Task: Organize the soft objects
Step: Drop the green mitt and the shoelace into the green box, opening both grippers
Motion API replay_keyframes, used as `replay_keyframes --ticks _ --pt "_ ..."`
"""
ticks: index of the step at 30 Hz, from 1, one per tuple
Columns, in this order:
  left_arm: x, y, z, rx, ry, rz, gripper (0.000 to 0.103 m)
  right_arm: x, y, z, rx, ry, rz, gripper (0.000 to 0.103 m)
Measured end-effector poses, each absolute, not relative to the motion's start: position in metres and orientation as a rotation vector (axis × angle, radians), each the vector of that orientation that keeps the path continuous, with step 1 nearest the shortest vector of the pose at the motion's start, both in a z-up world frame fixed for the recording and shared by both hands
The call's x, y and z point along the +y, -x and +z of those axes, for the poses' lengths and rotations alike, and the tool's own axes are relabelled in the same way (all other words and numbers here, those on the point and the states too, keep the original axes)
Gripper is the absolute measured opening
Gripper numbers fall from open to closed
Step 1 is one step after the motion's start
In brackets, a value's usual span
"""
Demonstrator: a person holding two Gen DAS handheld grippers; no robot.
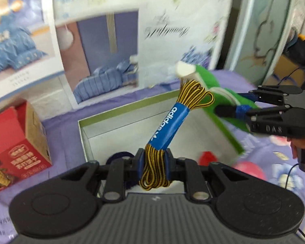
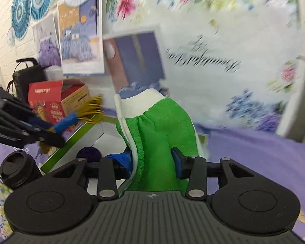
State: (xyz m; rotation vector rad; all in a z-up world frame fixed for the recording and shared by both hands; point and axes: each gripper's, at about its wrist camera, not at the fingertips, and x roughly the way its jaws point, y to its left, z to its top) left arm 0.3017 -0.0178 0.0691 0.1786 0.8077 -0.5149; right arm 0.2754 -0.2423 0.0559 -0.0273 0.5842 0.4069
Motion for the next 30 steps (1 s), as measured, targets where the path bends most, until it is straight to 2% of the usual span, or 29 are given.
replay_keyframes --ticks 1,2,3,14,30 --pt "-0.020 -0.313 0.064 0.820 -0.185 -0.495 0.028 -0.238 -0.283 0.050 0.611 0.011 0.424 0.029" --pt "-0.021 -0.322 0.060 0.840 -0.187 -0.484 0.054 -0.235 -0.289 0.046 0.630 -0.005 0.433 0.029" --pt "-0.021 -0.329 0.058 0.844 -0.187 -0.467 0.074 -0.231 -0.292 0.043 0.635 -0.016 0.439 0.029" --pt "-0.004 -0.330 0.079 0.790 -0.186 -0.426 0.074 -0.217 -0.290 0.063 0.576 0.036 0.439 0.033" --pt "0.019 -0.191 0.114 0.655 -0.180 -0.416 0.074 -0.248 -0.139 0.097 0.499 0.035 0.348 0.037"
